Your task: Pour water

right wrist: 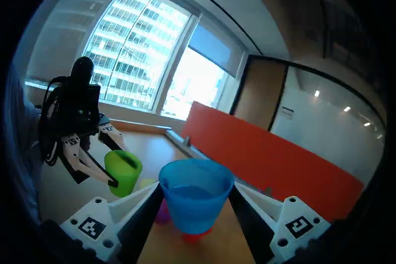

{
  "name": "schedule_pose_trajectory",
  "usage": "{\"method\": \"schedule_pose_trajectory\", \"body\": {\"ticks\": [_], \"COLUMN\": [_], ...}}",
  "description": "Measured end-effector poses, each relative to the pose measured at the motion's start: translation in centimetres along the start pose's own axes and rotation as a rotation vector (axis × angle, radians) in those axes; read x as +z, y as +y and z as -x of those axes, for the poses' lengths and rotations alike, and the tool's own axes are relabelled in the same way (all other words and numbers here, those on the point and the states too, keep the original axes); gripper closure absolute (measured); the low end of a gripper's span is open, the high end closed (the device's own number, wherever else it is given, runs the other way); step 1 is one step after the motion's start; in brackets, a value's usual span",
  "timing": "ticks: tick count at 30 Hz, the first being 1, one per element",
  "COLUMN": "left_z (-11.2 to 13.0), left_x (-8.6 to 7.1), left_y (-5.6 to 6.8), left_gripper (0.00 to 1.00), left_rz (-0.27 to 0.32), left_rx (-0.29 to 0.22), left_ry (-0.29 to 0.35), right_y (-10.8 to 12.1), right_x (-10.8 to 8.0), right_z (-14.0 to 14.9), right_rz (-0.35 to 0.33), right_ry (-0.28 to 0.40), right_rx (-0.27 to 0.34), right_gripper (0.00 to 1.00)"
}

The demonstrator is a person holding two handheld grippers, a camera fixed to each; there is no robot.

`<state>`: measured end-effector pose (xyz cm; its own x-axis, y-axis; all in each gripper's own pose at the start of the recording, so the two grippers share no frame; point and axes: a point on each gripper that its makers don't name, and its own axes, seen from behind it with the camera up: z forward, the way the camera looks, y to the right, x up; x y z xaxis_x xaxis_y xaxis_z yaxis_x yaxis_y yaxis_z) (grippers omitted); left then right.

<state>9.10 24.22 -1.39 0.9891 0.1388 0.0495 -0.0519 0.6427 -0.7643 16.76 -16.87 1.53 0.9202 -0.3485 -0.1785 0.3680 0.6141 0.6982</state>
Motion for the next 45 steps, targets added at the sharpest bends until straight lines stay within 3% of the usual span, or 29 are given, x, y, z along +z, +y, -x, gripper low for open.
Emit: {"method": "schedule_pose_trajectory", "body": {"ticks": [24,45], "left_z": [-0.5,-1.5], "left_x": [0.5,0.8], "left_y": [1.6,2.6], "left_gripper": [0.14,0.14], "left_rz": [0.039,0.068], "left_rx": [0.004,-0.001], "left_ry": [0.015,0.047], "right_y": [1.6,1.5], "right_x": [1.6,3.2], "right_z": [-4.6,-8.7], "right_rz": [0.016,0.03], "right_ry": [0.017,0.037], "right_rx": [-0.337,-0.555], "right_gripper": [0.11,0.11]}}
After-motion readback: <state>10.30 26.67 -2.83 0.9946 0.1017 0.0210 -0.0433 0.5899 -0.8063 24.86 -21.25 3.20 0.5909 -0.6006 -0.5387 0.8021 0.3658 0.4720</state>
